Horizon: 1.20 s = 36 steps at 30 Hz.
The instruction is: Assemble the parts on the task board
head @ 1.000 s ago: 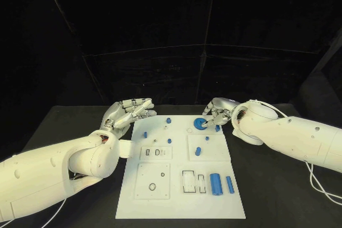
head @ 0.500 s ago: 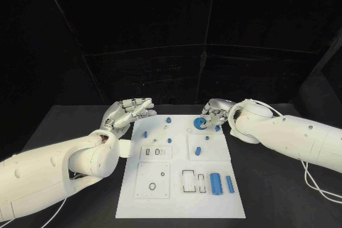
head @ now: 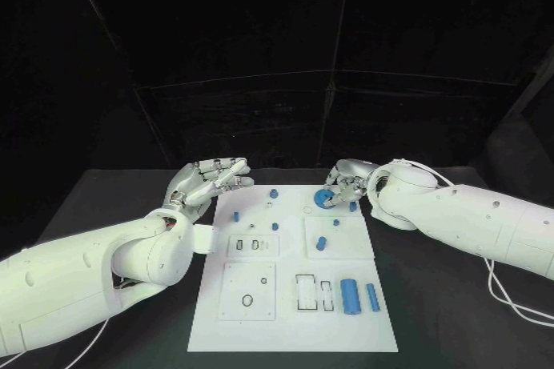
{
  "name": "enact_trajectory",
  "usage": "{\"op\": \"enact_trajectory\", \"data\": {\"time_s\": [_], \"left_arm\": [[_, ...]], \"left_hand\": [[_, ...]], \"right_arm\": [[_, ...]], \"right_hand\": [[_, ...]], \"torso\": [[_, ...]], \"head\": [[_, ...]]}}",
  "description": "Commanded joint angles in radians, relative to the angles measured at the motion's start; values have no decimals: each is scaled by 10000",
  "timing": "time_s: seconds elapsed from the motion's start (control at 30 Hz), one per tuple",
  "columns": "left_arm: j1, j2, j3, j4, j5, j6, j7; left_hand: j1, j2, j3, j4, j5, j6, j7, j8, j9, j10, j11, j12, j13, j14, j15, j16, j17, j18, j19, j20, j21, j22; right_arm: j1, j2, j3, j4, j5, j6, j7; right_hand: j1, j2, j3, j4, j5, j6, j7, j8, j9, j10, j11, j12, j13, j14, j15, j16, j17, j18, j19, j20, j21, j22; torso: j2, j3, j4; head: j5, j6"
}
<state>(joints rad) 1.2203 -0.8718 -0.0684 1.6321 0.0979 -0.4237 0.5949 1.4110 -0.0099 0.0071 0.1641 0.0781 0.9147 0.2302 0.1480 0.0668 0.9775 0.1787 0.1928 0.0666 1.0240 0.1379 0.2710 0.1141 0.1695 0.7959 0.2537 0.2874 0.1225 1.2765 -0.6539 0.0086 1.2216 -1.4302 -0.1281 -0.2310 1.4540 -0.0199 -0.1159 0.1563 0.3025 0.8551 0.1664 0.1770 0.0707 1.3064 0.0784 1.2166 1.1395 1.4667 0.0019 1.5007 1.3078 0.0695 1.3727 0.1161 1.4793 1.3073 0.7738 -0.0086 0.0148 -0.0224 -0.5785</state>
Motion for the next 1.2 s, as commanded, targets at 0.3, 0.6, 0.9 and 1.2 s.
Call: {"op": "enact_trajectory", "data": {"time_s": [0.3,0.6,0.9,1.2], "left_arm": [[12,25,6,-10,-74,205,-31],[12,32,6,-15,-75,224,-38],[12,41,6,-27,45,319,-51],[13,34,6,-3,72,429,-75]], "left_hand": [[-18,112,-2,-57,-18,51,10,-42,-13,22,14,-68,-15,87,8,-43,-17,154,71,29,41,-15],[-21,118,-2,-57,-18,46,14,-47,-15,18,16,-73,-16,87,8,-45,-18,154,74,29,42,-15],[-131,231,-7,8,-18,29,34,-81,-18,8,29,-113,-17,99,13,-63,-29,150,99,28,42,-27],[-86,339,58,-22,-3,30,25,-101,-17,11,24,-142,-16,111,11,-78,-38,150,114,25,39,-40]], "right_arm": [[10,57,5,-14,-666,258,-19],[3,49,4,120,-924,-603,-251],[-41,97,3,586,-729,-1659,9],[-49,160,5,1313,-573,-2391,21]], "right_hand": [[305,257,127,-216,243,308,-50,196,24,212,-60,229,267,690,-2,78,897,-159,149,-5,93,126],[1201,948,1438,-738,-657,1210,-271,462,39,451,-274,460,623,689,-186,80,928,-203,310,-170,173,357],[473,658,2074,-558,-1190,1634,-406,343,0,471,-380,275,506,691,-282,63,926,-216,347,-269,188,417],[91,426,2341,-429,-1232,1582,-357,84,-25,511,-343,260,555,698,-253,60,943,-230,399,-254,206,488]], "torso": [[2,1,-13],[-3,-6,4],[-2,-2,14],[-8,-13,23]], "head": [[-2,-32],[-29,-32],[-23,28],[25,50]]}}
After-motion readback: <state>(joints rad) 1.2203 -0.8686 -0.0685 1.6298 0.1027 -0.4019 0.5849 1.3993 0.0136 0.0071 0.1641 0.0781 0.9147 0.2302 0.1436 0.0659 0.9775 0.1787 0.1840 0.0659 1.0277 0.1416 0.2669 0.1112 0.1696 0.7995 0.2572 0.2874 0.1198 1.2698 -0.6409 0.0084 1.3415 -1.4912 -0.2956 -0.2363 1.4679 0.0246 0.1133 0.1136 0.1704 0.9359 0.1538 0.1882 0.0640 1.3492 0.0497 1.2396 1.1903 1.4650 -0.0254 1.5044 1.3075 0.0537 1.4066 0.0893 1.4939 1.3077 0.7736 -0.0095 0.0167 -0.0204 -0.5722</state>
